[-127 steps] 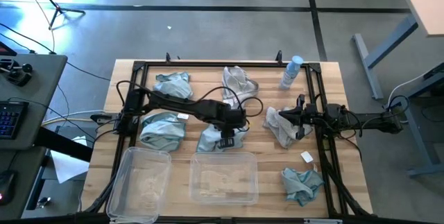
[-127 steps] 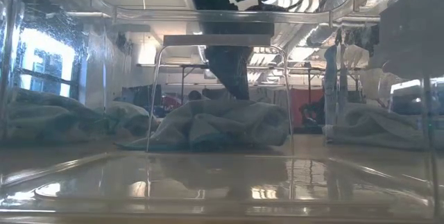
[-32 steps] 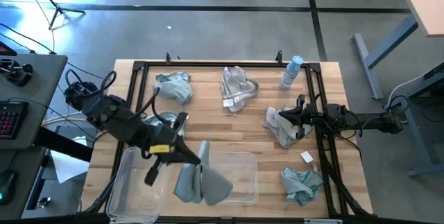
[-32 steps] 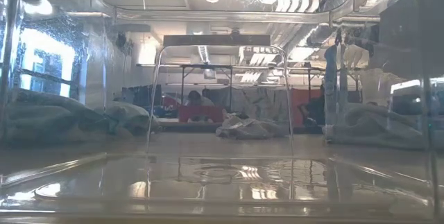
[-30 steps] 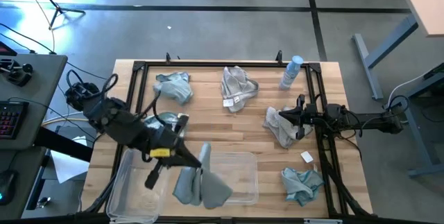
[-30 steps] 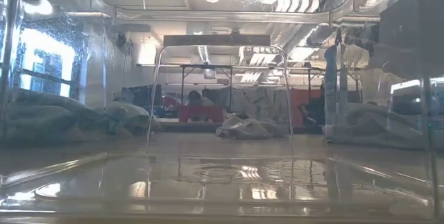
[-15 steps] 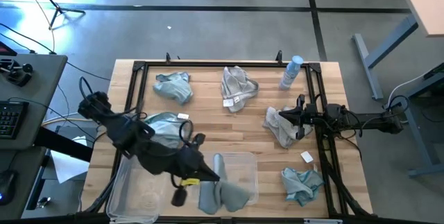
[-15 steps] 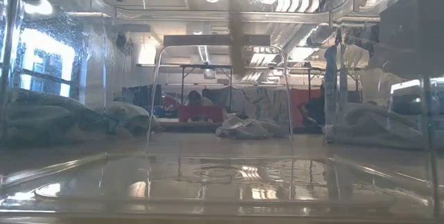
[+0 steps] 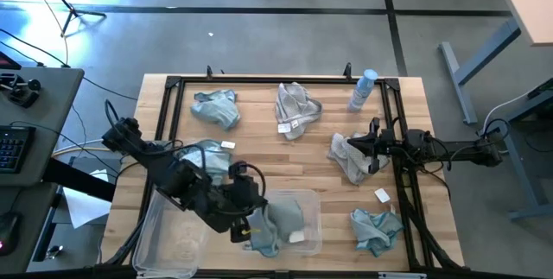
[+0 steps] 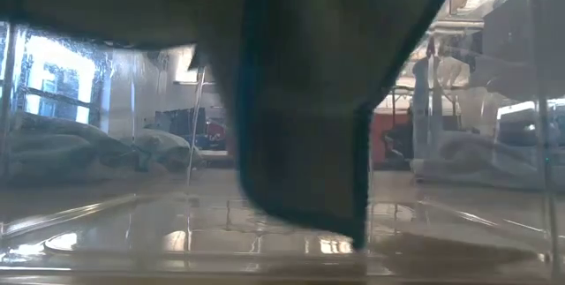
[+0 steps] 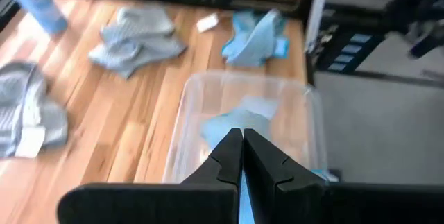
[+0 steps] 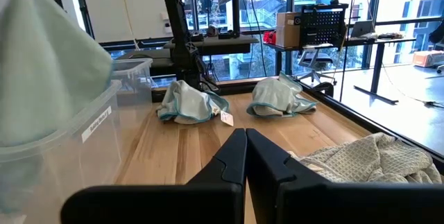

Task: Sort microfiber towel by color & place in baskets
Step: Put the middle blue towel into the right transparent bin

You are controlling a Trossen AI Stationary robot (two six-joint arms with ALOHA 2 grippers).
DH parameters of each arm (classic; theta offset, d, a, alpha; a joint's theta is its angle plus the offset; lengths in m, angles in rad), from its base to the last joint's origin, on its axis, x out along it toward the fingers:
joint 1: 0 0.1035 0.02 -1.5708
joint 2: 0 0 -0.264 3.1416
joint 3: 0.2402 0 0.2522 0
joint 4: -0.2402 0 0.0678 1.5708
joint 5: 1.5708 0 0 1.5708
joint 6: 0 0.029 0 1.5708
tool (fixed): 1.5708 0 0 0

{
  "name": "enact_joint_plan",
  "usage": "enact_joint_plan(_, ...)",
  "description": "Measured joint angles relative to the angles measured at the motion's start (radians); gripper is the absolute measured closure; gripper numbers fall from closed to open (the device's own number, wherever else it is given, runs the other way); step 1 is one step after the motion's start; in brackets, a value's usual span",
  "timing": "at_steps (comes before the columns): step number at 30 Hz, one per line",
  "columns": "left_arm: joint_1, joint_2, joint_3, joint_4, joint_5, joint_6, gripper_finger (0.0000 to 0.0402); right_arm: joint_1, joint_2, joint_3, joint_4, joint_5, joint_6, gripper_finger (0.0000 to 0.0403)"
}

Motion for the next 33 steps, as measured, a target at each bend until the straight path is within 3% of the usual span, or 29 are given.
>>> enact_joint_plan(12,0.014,0.006,-0.199,0.13,0.019,-0.083,0.0401,0.0,0.0,0.0,0.0,0.0,0.0,0.0402)
enact_joint_plan(22,0.03,0.133,-0.244,0.364,0.272,0.099,0.0399,0.0,0.0,0.0,0.0,0.0,0.0,0.0402)
enact_joint_plan(26,0.053,0.194,-0.244,0.373,0.386,0.174,0.0375,0.0,0.0,0.0,0.0,0.0,0.0,0.0402)
enact_joint_plan(33,0.137,0.195,-0.244,0.357,0.454,0.323,0.03,0.0,0.0,0.0,0.0,0.0,0.0,0.0402)
